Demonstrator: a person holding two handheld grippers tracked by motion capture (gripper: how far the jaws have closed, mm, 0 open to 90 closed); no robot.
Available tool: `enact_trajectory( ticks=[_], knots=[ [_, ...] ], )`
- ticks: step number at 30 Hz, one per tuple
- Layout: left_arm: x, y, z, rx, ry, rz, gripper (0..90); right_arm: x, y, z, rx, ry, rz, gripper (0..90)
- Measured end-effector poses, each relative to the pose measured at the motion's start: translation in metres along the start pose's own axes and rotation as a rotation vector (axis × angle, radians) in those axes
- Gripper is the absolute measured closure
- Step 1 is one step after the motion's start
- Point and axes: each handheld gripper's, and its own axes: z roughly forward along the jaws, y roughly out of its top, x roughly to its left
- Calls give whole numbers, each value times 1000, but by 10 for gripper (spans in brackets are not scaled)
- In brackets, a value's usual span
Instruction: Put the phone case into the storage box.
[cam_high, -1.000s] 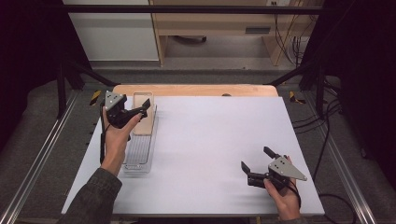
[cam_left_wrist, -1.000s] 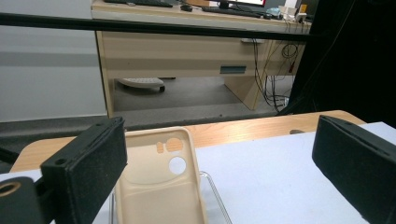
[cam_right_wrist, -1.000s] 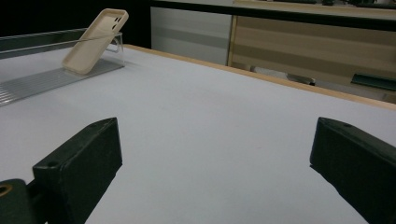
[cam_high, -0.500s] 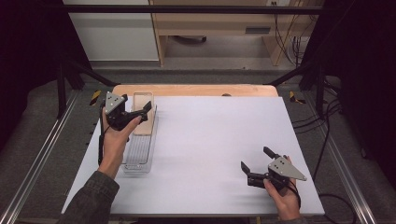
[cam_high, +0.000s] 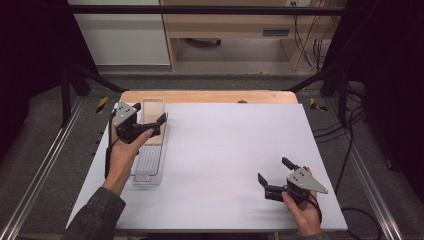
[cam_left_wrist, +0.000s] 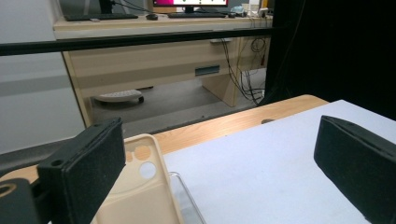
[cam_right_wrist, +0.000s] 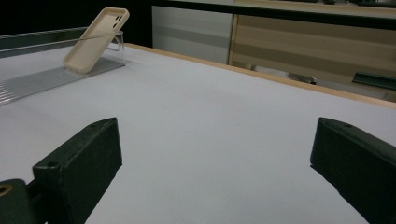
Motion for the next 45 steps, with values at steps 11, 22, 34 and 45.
enact_trajectory(
  ticks=[11,22,34,45],
  knots=[
    [0,5,-12,-29,-34,-13,18,1,0,0,0,3,-1,22],
    [13,10,-34,-70,-31,-44,17,1,0,0,2,-1,3,21],
    [24,1,-55,-90,-22,-61,17,1,0,1,5,-2,5,22],
    [33,-1,-75,-121,-11,-75,17,2,0,1,7,-2,4,21]
  ],
)
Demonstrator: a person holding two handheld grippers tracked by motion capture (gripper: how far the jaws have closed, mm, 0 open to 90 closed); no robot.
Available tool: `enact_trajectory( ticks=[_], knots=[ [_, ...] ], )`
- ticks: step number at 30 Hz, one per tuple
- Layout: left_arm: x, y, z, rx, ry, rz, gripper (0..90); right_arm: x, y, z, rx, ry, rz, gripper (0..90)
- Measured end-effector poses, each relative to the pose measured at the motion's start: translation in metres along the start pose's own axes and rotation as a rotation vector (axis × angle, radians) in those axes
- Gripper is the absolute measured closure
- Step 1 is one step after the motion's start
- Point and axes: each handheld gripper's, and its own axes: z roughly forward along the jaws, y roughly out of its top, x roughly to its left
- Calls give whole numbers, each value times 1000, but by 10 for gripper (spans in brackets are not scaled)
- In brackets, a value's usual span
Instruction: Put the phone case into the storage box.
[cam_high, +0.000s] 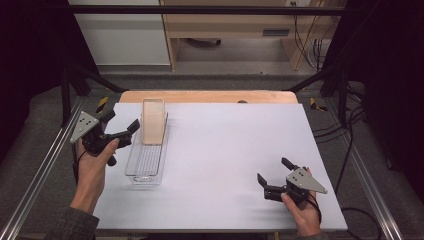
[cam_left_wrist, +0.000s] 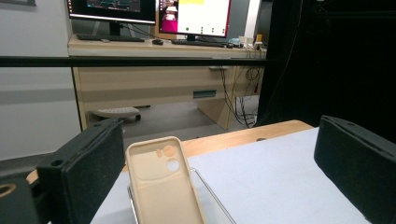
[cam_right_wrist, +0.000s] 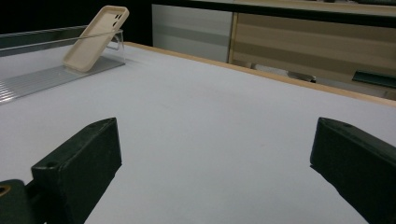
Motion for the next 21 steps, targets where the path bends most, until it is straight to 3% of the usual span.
enact_trajectory(
  ticks=[18,21],
  knots=[
    [10,9,-34,-59,8,24,8,-1,0,-1,-3,-2,1,21],
    [11,7,-38,-64,23,50,6,-1,0,-1,-2,-1,-1,21]
  ],
)
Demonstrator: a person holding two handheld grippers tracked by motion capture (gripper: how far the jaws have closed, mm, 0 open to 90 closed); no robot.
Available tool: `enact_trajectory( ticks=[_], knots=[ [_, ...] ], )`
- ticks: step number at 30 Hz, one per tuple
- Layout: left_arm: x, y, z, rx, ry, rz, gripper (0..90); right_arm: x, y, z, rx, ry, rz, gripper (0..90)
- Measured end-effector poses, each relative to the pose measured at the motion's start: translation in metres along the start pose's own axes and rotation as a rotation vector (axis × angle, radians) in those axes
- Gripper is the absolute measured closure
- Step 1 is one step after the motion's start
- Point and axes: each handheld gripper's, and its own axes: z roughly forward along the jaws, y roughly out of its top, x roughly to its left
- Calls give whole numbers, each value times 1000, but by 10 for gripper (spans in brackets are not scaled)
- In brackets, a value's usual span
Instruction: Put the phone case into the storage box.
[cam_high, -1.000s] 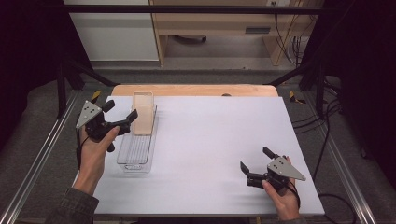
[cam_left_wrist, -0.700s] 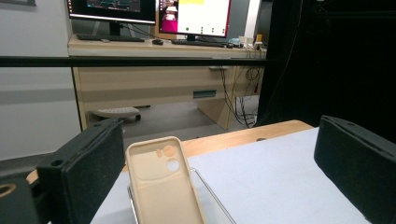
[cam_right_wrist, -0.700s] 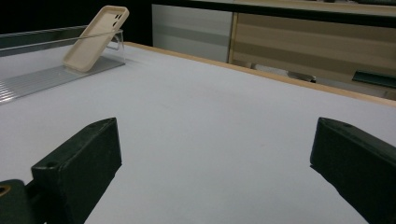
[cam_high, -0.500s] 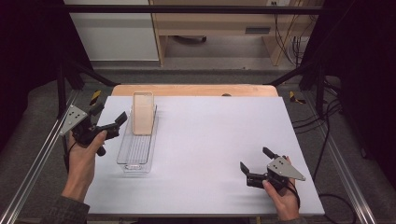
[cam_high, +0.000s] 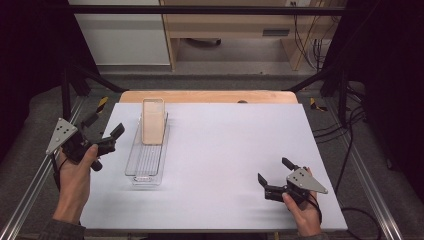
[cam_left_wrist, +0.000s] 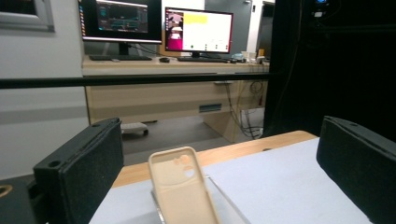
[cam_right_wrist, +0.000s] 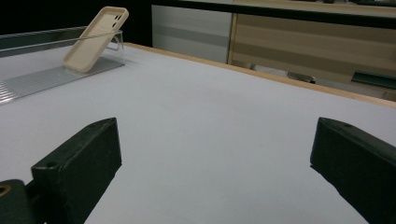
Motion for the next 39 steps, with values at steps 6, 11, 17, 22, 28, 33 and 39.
enact_trajectory(
  ticks=[6,11,17,22,28,33,39],
  knots=[
    [5,-4,-7,-6,6,10,6,0,0,0,-2,0,0,21],
    [7,-8,-15,-26,17,27,8,0,0,0,0,1,-2,21],
    [10,-14,-20,-19,20,21,7,1,0,0,1,4,-4,21],
    [10,-21,-23,-18,8,0,7,1,0,1,3,4,-4,21],
    [9,-29,-25,-13,-8,-11,6,0,0,1,3,5,-4,21],
    [8,-36,-26,-8,-19,-14,5,0,0,1,3,4,-4,20],
    [7,-44,-28,3,-21,-7,4,0,0,0,2,4,-3,21]
  ],
)
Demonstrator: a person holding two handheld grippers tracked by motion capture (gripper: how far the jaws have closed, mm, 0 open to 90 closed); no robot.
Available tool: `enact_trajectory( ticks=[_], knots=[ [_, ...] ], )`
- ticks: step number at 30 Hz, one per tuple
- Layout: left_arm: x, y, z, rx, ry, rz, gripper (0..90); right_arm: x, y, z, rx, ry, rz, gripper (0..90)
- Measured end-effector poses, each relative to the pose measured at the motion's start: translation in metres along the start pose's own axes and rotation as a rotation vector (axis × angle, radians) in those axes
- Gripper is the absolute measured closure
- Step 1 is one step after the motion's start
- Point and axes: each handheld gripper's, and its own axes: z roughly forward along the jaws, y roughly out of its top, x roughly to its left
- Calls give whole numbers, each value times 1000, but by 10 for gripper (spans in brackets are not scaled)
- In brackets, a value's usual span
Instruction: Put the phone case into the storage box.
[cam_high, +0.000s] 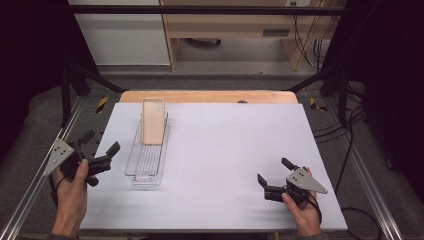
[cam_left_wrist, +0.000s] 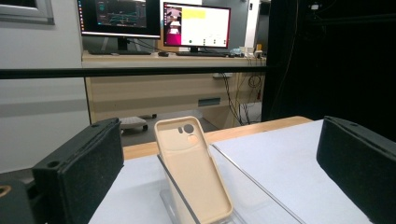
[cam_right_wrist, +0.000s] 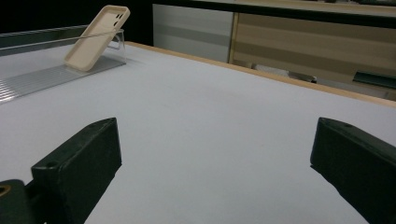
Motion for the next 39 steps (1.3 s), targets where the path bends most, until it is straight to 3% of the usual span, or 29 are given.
enact_trajectory(
  ticks=[8,20,39],
  knots=[
    [-7,-7,-1,5,-11,35,4,0,0,0,0,1,-1,21],
    [-14,-21,-2,30,-23,46,4,1,0,0,2,4,-4,21],
    [-20,-42,-7,53,-42,31,4,1,0,0,3,2,-2,20]
  ],
)
